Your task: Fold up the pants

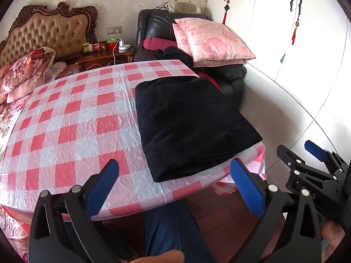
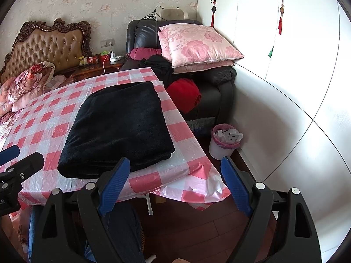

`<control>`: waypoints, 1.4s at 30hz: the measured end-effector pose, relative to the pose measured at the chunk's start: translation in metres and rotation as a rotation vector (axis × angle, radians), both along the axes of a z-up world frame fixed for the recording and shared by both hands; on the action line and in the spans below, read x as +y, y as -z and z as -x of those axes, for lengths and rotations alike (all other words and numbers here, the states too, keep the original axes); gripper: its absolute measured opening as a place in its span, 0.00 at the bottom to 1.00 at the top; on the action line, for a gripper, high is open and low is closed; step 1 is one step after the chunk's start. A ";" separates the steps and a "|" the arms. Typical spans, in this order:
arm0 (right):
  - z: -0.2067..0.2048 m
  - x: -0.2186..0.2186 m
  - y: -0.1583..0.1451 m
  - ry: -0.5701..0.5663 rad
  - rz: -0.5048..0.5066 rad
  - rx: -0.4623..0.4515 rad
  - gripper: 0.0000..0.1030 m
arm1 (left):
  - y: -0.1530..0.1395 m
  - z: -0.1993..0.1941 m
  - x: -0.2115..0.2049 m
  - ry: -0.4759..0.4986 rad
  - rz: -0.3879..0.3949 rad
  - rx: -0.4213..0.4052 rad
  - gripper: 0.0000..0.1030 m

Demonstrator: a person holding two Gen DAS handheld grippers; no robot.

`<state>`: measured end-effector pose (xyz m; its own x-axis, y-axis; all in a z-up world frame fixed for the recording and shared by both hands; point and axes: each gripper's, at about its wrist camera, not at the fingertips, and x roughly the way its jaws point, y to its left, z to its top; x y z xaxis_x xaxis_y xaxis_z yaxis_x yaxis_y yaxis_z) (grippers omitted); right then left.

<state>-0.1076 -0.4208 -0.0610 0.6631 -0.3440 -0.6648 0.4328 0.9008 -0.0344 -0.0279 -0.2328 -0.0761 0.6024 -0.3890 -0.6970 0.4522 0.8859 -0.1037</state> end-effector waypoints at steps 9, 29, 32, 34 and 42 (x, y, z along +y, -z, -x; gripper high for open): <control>0.000 -0.001 0.000 0.000 0.000 0.001 0.79 | -0.001 0.000 -0.001 -0.001 0.000 -0.001 0.98; 0.000 -0.002 0.001 0.000 -0.002 0.002 0.79 | -0.002 0.001 -0.002 0.000 0.004 -0.001 0.98; 0.000 -0.002 0.001 0.000 -0.002 0.002 0.79 | -0.001 0.001 -0.002 -0.002 0.002 -0.003 0.98; 0.000 -0.002 0.001 0.000 -0.003 0.002 0.79 | -0.001 0.001 -0.001 0.000 0.002 -0.002 0.98; 0.001 -0.001 0.003 -0.001 -0.002 0.002 0.79 | -0.002 0.001 -0.001 -0.002 0.002 -0.003 0.98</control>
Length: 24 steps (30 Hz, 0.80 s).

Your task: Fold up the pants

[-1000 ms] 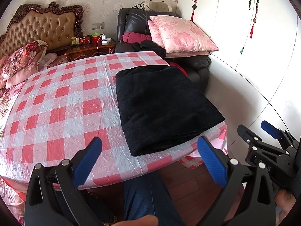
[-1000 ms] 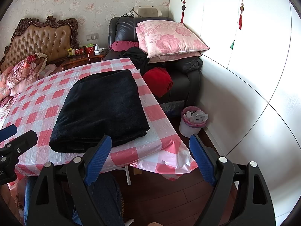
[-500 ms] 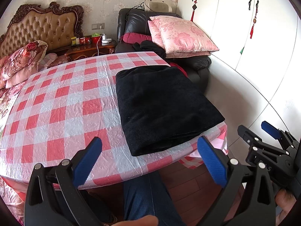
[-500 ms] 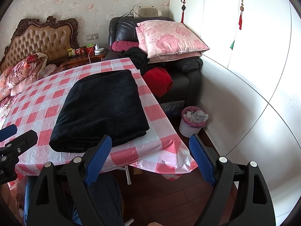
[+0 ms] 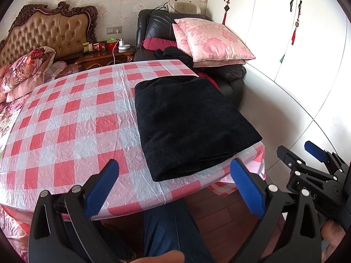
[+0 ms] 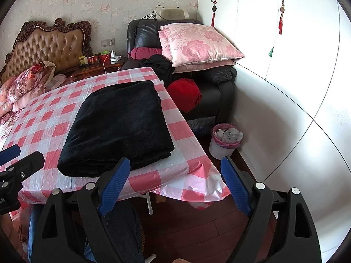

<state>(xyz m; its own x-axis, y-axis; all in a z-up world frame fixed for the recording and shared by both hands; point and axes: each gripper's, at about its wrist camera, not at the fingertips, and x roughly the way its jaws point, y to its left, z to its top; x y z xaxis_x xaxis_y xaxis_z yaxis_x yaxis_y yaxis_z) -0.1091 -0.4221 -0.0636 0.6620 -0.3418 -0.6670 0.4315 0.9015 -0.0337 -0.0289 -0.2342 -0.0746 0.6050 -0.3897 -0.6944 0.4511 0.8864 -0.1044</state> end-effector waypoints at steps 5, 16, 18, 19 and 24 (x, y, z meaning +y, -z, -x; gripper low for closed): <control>-0.001 -0.001 0.000 0.000 -0.001 0.001 0.79 | 0.000 0.000 0.001 0.001 0.000 0.000 0.98; 0.001 0.001 0.002 0.000 -0.004 0.003 0.79 | 0.000 0.002 -0.002 0.004 0.002 -0.003 0.98; 0.001 0.001 0.002 0.000 -0.004 0.003 0.79 | 0.000 0.002 -0.003 0.005 0.002 -0.002 0.98; 0.001 0.001 0.002 -0.001 -0.004 0.003 0.79 | 0.000 0.002 -0.003 0.005 0.003 -0.001 0.98; 0.002 0.001 0.004 0.003 -0.007 0.004 0.79 | 0.000 0.002 -0.006 0.009 0.001 -0.002 0.98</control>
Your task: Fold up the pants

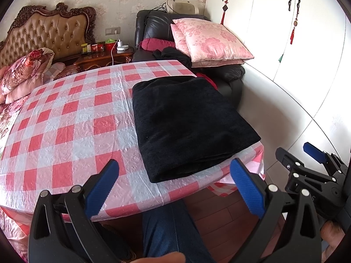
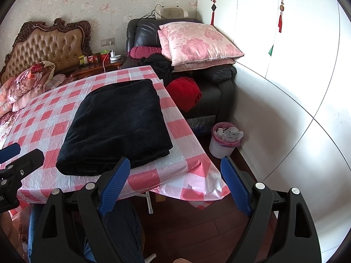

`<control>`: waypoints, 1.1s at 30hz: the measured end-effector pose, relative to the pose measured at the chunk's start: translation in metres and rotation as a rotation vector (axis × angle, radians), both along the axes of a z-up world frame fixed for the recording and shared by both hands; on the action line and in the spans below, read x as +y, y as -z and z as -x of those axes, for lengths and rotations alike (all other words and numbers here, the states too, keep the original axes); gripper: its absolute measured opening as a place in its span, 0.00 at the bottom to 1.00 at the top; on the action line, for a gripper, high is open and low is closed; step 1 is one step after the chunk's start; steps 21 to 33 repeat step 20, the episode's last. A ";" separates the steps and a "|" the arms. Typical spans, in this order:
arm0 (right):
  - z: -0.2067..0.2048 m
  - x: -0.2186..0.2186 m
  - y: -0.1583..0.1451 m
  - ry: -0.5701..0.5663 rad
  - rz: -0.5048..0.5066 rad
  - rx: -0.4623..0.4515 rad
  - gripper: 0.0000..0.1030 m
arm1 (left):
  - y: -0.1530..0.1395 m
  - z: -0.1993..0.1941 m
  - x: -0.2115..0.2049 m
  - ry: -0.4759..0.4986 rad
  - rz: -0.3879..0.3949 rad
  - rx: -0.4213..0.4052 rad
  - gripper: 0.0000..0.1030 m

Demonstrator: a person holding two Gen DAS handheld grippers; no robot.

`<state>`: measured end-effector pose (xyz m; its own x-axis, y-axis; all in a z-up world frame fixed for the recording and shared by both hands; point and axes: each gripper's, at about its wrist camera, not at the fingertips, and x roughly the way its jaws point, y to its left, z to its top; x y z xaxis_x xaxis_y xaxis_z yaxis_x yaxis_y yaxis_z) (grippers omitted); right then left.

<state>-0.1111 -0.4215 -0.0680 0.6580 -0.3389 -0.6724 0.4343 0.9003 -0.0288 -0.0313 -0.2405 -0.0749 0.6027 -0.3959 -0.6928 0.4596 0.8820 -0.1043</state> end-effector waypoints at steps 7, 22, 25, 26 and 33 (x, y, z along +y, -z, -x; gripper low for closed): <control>0.002 -0.005 0.003 0.006 -0.006 0.004 0.79 | 0.003 0.000 -0.005 0.021 0.007 -0.006 0.98; -0.016 0.017 -0.016 -0.060 -0.005 -0.019 0.86 | -0.011 -0.017 0.043 0.015 0.158 -0.027 0.99; -0.016 0.017 -0.016 -0.060 -0.005 -0.019 0.86 | -0.011 -0.017 0.043 0.015 0.158 -0.027 0.99; -0.016 0.017 -0.016 -0.060 -0.005 -0.019 0.86 | -0.011 -0.017 0.043 0.015 0.158 -0.027 0.99; -0.016 0.017 -0.016 -0.060 -0.005 -0.019 0.86 | -0.011 -0.017 0.043 0.015 0.158 -0.027 0.99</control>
